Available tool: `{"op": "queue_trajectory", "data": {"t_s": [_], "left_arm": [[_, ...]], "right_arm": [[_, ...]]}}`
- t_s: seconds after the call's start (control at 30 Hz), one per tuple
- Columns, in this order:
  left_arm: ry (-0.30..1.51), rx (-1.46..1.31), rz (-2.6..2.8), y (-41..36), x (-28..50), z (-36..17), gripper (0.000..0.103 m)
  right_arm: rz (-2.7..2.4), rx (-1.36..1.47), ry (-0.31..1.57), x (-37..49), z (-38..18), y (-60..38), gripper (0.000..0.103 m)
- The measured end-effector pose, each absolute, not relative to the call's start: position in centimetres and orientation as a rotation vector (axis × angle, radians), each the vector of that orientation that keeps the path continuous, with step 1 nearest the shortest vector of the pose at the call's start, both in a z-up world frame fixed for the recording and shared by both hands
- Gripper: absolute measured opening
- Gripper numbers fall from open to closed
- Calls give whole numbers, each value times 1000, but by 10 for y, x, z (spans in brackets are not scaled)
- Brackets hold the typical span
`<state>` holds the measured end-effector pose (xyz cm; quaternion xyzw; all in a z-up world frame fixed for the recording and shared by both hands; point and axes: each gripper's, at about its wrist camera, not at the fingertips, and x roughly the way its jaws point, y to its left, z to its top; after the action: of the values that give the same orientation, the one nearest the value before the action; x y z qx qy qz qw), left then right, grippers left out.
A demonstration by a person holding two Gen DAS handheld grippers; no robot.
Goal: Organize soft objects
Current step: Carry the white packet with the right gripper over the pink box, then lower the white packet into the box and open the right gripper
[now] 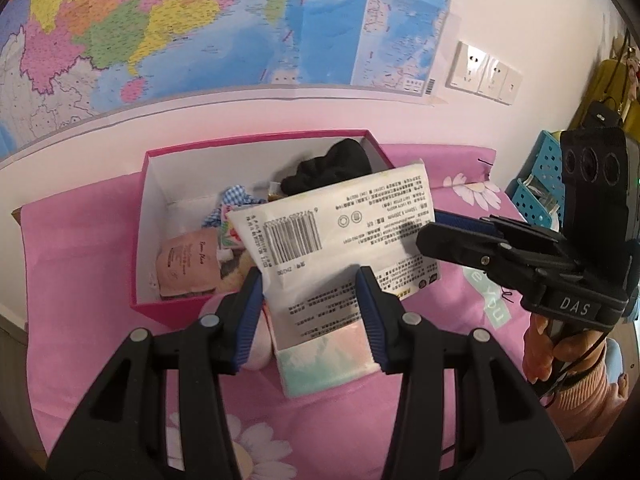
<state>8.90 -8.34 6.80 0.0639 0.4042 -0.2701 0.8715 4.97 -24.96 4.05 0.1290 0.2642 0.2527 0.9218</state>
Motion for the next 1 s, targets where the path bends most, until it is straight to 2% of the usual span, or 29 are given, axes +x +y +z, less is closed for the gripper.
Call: {"op": "queue_trajectory", "data": {"t_s": [1.0], "left_arm": [[873,87,-480,-74,155,61,48]], "right_arm": [[475,292,586,118,36,-237,24]]}}
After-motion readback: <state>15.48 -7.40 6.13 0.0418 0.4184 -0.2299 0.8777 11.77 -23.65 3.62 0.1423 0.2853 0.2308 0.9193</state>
